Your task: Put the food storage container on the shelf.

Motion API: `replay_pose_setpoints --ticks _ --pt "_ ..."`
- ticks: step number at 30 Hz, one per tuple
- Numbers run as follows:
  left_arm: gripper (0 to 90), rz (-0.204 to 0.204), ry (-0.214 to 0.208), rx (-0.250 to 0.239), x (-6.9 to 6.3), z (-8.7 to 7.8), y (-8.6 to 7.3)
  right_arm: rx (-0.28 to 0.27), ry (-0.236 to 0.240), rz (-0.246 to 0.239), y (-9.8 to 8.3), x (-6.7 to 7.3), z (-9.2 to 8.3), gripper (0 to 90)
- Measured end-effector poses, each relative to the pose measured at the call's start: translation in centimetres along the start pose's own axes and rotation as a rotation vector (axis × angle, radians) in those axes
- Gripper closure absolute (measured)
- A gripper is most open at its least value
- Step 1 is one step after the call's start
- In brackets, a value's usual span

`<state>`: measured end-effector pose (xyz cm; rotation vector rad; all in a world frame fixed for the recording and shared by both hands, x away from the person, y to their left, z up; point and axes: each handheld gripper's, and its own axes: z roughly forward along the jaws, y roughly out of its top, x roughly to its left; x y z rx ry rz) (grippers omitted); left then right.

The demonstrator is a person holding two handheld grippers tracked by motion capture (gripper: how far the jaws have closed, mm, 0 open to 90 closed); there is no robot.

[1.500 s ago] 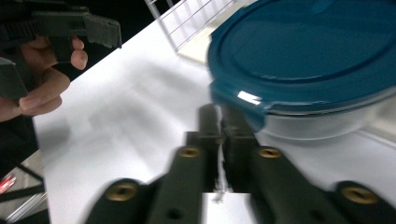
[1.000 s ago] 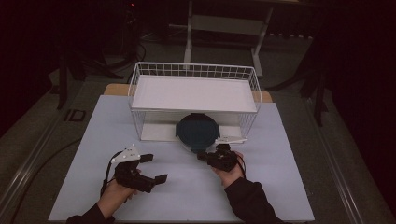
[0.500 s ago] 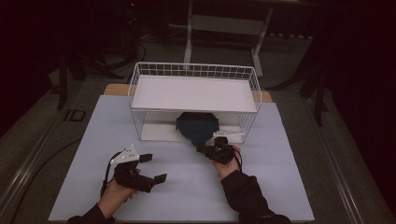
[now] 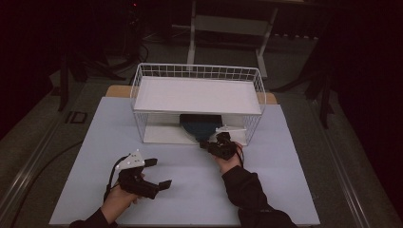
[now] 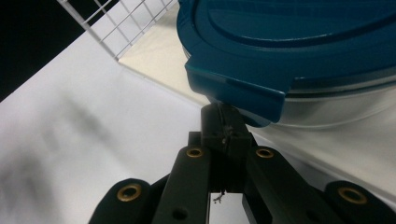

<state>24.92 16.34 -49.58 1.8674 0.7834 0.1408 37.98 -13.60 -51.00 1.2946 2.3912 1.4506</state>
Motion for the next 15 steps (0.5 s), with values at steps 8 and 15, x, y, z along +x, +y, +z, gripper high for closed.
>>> replay_pose_setpoints --ticks 8,15 --pt "0.0 -0.006 -0.009 -0.001 -0.04 0.02 -0.06 -0.003 -0.008 -0.001 0.67 -0.39 0.38 90.0" --pt "0.0 -0.006 -0.008 0.000 -0.05 0.03 -0.05 0.007 -0.013 -0.025 0.79 0.03 0.82 90.0"
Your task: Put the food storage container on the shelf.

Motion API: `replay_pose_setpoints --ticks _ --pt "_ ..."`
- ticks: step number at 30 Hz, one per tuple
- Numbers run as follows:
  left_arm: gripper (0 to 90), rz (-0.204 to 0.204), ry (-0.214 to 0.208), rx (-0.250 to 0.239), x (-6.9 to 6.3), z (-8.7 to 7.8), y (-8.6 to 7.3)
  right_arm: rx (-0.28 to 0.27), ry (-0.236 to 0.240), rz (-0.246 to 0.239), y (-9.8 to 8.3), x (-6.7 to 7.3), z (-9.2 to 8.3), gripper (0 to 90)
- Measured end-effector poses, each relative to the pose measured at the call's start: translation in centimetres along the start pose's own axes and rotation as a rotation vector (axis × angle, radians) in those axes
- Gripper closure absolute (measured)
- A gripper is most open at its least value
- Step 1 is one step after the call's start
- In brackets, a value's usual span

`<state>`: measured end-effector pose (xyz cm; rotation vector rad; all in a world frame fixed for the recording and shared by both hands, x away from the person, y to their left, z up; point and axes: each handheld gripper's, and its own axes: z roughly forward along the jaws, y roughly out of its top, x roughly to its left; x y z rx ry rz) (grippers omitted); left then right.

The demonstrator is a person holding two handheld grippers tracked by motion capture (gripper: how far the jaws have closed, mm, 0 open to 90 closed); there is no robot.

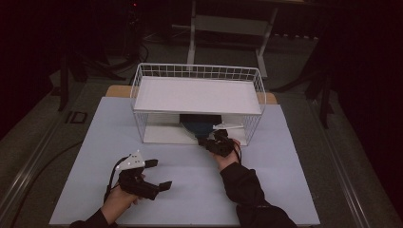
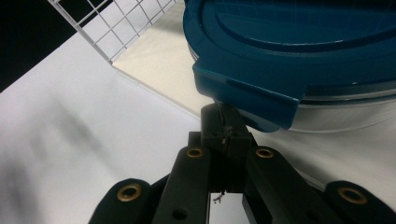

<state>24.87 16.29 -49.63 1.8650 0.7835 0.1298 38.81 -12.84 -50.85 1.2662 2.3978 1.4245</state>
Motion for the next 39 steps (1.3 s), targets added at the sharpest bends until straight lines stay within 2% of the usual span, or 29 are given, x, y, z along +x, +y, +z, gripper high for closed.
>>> replay_pose_setpoints --ticks 2,4,6,12,13,15,17,20,27,39 --pt "0.0 0.000 0.000 -0.006 -0.1 -0.1 0.0 0.005 0.020 0.000 -0.1 0.1 -0.1 90.0" --pt "0.0 -0.002 -0.001 -0.014 -0.1 -0.1 0.1 0.000 0.031 -0.020 -0.4 0.6 -0.3 89.8" --pt "0.0 0.002 -0.001 -0.013 -0.1 -0.2 0.2 -0.008 0.039 -0.036 -0.6 1.1 -0.8 85.6" --pt "0.0 0.013 -0.012 -0.015 -0.3 -0.3 0.3 -0.051 0.059 -0.080 -1.3 2.3 -2.5 60.0" --pt "0.0 0.016 -0.014 -0.016 -0.3 -0.3 0.3 -0.061 0.072 -0.087 -1.5 2.4 -2.8 52.6" --pt "0.0 0.022 -0.012 -0.018 -0.4 -0.3 0.4 -0.069 0.093 -0.091 -1.7 2.7 -3.2 43.9" --pt "0.0 0.019 -0.014 -0.021 -0.5 -0.3 0.4 -0.067 0.133 -0.096 -1.9 2.8 -3.5 30.1" --pt "0.0 0.023 -0.016 -0.022 -0.6 -0.4 0.5 -0.075 0.161 -0.096 -2.2 3.0 -4.0 18.9" --pt "0.0 0.021 -0.015 -0.022 -0.6 -0.5 0.4 -0.077 0.118 -0.131 -3.3 3.1 -5.3 17.0" --pt "0.0 0.026 -0.016 -0.023 -1.0 -1.2 0.1 -0.114 0.100 -0.137 -5.2 3.1 -9.2 17.1"
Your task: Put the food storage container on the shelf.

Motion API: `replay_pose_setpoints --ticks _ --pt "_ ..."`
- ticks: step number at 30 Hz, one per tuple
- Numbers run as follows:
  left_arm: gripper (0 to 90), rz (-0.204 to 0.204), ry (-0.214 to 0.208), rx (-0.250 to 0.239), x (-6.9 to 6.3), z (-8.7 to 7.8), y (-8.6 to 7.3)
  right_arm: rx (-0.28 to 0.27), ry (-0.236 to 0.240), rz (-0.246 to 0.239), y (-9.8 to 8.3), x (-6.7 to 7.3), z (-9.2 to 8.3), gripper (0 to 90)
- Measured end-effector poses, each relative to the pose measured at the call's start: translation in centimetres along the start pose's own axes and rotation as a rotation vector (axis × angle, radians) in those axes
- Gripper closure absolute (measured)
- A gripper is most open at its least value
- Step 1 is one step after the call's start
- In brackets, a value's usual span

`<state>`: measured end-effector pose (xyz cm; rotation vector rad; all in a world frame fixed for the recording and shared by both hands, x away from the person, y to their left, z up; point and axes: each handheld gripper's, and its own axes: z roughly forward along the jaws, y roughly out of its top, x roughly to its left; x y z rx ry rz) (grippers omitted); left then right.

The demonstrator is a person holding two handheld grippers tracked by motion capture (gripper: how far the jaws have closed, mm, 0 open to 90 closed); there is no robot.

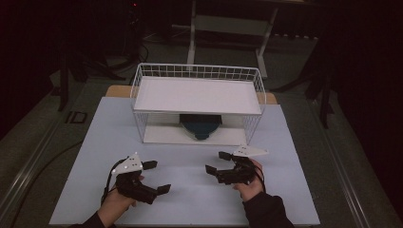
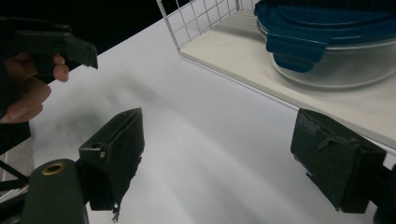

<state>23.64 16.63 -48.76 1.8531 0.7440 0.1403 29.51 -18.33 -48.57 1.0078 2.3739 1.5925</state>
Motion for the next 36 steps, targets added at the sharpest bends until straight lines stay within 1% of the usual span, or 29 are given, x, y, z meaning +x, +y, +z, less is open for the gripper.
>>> replay_pose_setpoints --ticks 6,8,10,13,15,18,20,23,24,26,28,30,32,36 --pt "0.0 0.003 0.002 0.000 -0.2 -0.4 -0.2 -0.009 -0.010 -0.003 -0.8 0.4 -2.3 17.1" --pt "0.0 0.004 0.006 -0.002 -0.2 -0.5 -0.2 -0.023 -0.012 0.002 -1.2 0.5 -3.1 17.1" --pt "0.0 0.004 0.006 0.000 -0.2 -0.5 -0.3 -0.021 -0.014 0.000 -1.4 0.6 -3.4 17.1" --pt "0.0 0.005 0.005 0.002 -0.3 -0.6 -0.4 -0.017 -0.036 -0.010 -2.4 0.9 -4.7 17.1" --pt "0.0 0.004 0.003 0.001 -0.3 -0.6 -0.5 -0.018 -0.036 0.001 -2.8 0.8 -5.3 17.1" --pt "0.0 0.003 0.002 0.003 -0.3 -0.5 -0.5 -0.017 -0.050 0.005 -3.5 0.7 -5.9 17.2" --pt "0.0 0.008 0.003 0.004 -0.4 -0.5 -0.5 -0.010 -0.062 0.002 -4.2 0.6 -6.1 17.4" --pt "0.0 0.013 0.004 0.004 -0.4 -0.5 -0.5 -0.005 -0.057 0.001 -4.6 0.6 -6.2 17.4" --pt "0.0 0.014 0.000 0.001 -0.4 -0.5 -0.5 0.004 -0.051 -0.006 -5.3 0.2 -6.5 17.4" --pt "0.0 0.017 -0.001 0.003 -0.4 -0.5 -0.6 0.016 -0.061 -0.008 -5.7 -0.1 -6.6 17.4" --pt "0.0 0.018 -0.001 0.008 -0.4 -0.4 -0.7 0.016 -0.058 0.006 -5.8 -0.3 -6.6 17.5" --pt "0.0 0.018 -0.006 0.009 -0.4 -0.3 -0.7 0.028 -0.065 -0.002 -5.9 -0.4 -6.5 17.6" --pt "0.0 0.020 -0.004 0.009 -0.4 -0.3 -0.7 0.036 -0.062 -0.002 -6.0 -0.4 -6.3 17.6" --pt "0.0 0.019 -0.006 0.007 -0.3 -0.3 -0.7 0.038 -0.060 -0.005 -6.1 -0.4 -6.3 17.6"
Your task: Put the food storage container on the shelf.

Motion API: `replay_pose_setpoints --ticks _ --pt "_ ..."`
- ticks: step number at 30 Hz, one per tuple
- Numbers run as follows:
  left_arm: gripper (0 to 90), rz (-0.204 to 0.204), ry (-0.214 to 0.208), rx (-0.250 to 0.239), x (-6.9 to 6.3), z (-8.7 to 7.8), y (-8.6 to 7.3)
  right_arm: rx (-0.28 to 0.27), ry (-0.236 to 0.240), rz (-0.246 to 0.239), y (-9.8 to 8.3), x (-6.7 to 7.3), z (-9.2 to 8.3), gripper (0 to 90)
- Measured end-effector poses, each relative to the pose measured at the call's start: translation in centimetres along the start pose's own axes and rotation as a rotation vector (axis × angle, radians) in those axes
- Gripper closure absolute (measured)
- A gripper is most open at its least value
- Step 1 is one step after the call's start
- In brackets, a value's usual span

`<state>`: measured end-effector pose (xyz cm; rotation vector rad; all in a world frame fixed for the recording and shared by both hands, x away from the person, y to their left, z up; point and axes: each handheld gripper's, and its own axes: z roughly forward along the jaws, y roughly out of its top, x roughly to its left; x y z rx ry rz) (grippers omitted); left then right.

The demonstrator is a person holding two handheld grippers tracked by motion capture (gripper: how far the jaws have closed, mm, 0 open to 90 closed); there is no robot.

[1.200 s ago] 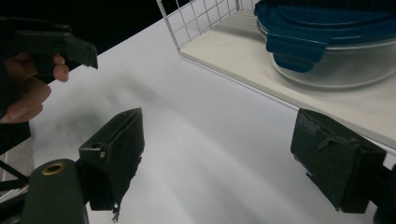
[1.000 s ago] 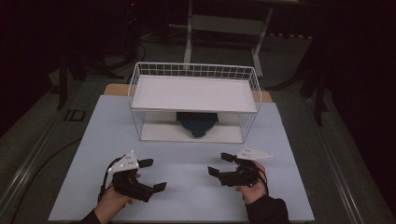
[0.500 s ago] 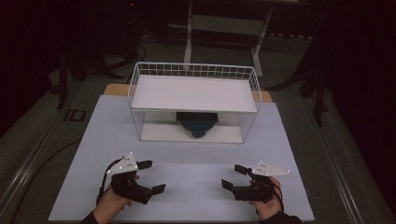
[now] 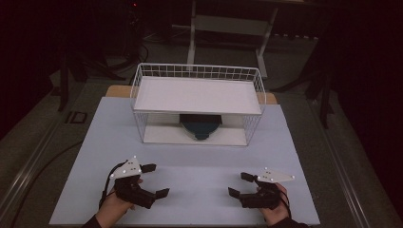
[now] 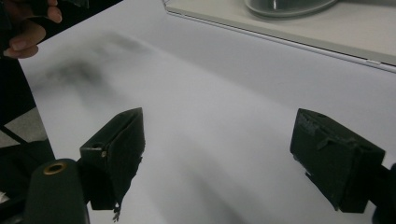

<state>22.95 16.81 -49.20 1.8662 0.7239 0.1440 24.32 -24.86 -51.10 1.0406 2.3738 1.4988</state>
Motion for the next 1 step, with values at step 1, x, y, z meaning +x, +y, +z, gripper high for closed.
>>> replay_pose_setpoints --ticks 1 --pt "0.0 0.000 0.000 0.000 0.00 0.00 0.00 0.000 0.001 0.000 0.00 -0.01 -0.01 17.6"
